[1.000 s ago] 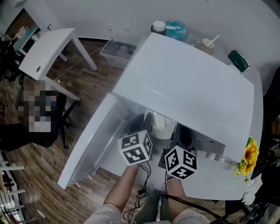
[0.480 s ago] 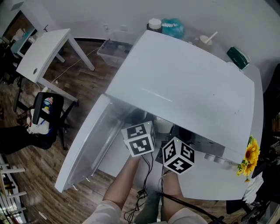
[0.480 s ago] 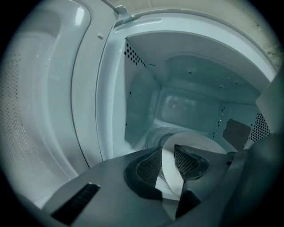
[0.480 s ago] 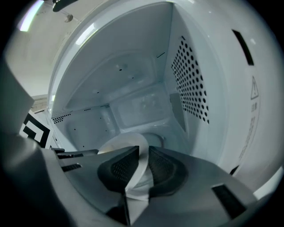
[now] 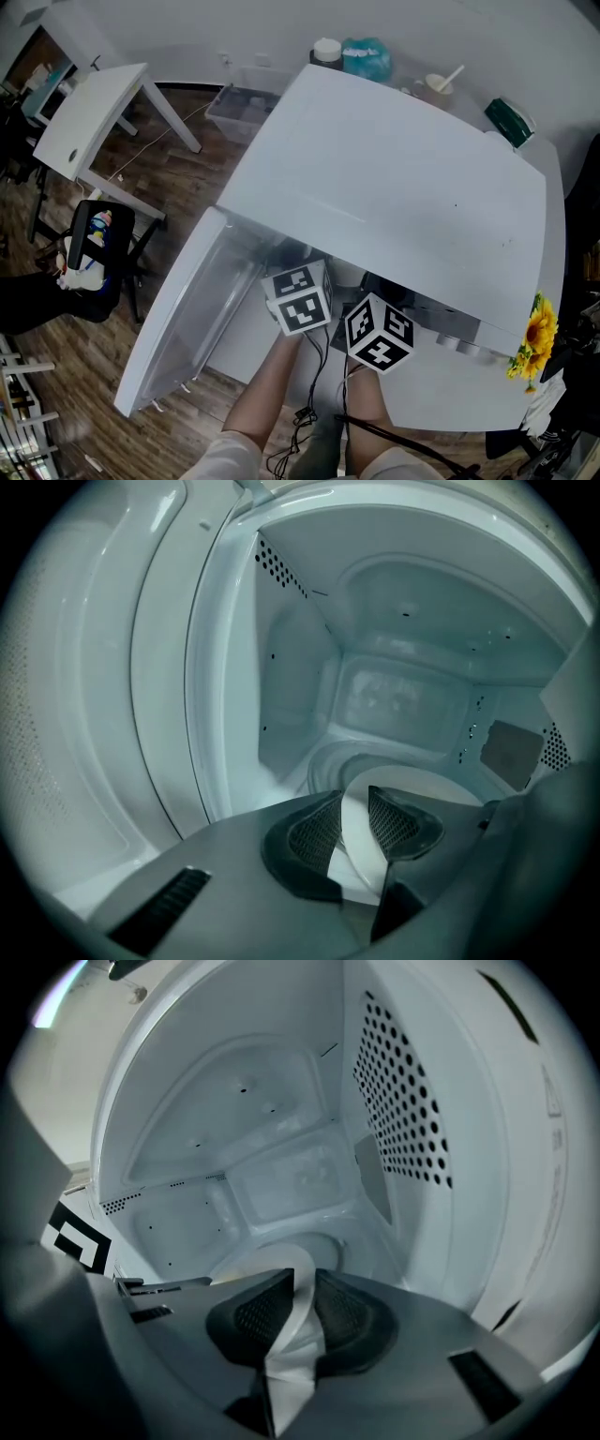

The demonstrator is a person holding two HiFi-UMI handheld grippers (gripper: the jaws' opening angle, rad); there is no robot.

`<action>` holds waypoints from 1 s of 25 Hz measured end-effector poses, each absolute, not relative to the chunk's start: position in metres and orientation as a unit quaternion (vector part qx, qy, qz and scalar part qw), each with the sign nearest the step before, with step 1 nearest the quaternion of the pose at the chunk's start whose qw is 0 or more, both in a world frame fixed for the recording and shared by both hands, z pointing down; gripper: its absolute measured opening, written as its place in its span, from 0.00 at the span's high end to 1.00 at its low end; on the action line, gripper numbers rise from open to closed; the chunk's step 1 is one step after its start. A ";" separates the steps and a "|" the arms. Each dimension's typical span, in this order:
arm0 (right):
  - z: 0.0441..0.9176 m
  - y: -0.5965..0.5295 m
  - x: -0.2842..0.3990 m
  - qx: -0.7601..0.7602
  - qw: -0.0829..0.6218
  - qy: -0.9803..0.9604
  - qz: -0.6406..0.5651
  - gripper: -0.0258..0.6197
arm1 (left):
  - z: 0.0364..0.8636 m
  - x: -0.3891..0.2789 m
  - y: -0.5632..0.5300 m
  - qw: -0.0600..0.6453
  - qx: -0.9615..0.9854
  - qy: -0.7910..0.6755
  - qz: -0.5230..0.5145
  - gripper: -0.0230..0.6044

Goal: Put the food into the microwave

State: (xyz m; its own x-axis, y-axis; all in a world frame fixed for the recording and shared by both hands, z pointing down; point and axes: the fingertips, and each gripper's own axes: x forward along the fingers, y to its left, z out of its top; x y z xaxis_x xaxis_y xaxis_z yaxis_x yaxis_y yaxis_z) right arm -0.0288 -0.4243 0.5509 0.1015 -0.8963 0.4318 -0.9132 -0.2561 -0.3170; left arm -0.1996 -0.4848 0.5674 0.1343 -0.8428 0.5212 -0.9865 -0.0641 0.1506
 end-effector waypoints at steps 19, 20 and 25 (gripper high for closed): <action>0.552 -0.424 -0.029 0.769 0.117 -0.596 0.202 0.85 | 0.561 -0.209 -0.475 0.226 0.715 -0.652 0.112 0.31; 0.550 -0.423 -0.029 0.770 0.117 -0.596 0.195 0.85 | 0.559 -0.211 -0.472 0.228 0.712 -0.655 0.108 0.31; 0.539 -0.420 -0.035 0.765 0.102 -0.609 0.184 0.85 | 0.552 -0.223 -0.456 0.232 0.701 -0.667 0.096 0.31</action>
